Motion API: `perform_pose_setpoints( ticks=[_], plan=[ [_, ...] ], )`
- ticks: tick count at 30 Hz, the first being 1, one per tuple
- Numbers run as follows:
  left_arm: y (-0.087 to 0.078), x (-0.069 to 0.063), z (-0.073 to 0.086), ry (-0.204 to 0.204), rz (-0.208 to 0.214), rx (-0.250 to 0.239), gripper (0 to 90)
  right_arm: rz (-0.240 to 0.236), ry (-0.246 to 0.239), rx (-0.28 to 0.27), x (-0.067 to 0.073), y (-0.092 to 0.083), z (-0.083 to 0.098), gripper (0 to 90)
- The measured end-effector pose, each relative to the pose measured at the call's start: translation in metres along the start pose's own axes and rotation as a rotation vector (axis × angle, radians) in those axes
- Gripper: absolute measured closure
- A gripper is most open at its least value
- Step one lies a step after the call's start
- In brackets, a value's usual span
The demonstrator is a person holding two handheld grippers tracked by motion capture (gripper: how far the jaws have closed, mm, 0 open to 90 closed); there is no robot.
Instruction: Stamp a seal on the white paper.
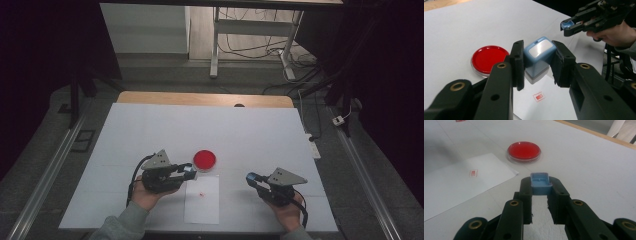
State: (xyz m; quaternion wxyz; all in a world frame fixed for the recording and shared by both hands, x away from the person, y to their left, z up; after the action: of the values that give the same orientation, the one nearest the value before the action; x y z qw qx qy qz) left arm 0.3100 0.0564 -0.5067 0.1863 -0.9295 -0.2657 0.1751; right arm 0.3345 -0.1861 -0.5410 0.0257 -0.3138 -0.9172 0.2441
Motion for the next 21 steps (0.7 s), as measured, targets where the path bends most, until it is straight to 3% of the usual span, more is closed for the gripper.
perform_pose_setpoints(
  ticks=[21],
  plan=[
    [-0.0045, -0.0012, -0.0104, -0.015, 0.026, -0.042, 65.3, -0.020, -0.020, 0.013, 0.0073, 0.0081, 0.0001, 73.7]
  ],
)
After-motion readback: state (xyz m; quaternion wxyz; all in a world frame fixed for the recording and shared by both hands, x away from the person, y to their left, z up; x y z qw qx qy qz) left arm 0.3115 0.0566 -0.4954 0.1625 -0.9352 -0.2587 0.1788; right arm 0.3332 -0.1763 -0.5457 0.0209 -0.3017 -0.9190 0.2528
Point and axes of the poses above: each handheld gripper's, and its own axes: y roughly forward along the jaws, z roughly out of its underside, x roughly to its left, the point moved 9 cm from there along y, roughly forward along the jaws, and after that the axes turned 2 degrees about -y, right-handed, at the moved point
